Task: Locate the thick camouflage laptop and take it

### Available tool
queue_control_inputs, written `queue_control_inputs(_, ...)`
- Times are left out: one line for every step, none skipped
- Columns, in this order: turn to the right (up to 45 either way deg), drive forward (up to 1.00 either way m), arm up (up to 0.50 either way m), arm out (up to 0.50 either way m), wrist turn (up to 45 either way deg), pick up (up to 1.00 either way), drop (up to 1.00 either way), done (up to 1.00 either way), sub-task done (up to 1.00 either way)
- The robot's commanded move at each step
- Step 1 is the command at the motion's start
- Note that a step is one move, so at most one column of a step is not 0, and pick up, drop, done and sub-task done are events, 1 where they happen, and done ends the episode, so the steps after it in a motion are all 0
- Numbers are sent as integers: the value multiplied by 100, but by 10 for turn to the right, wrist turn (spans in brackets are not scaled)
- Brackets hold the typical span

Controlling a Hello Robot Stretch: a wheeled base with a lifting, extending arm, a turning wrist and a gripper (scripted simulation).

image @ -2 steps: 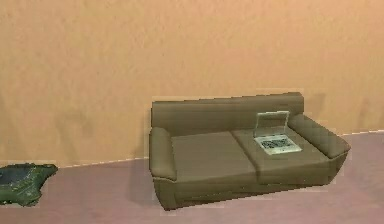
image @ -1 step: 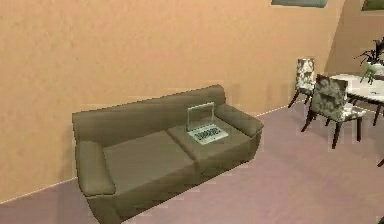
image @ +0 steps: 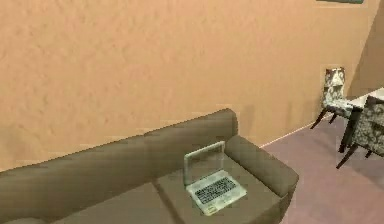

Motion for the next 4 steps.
queue_control_inputs(-450,0,0,0,0,0,0,0,0)
queue_control_inputs(-330,0,0,0,0,0,0,0,0)
queue_control_inputs(450,0,0,0,0,0,0,0,0)
queue_control_inputs(450,0,0,0,0,0,0,0,0)
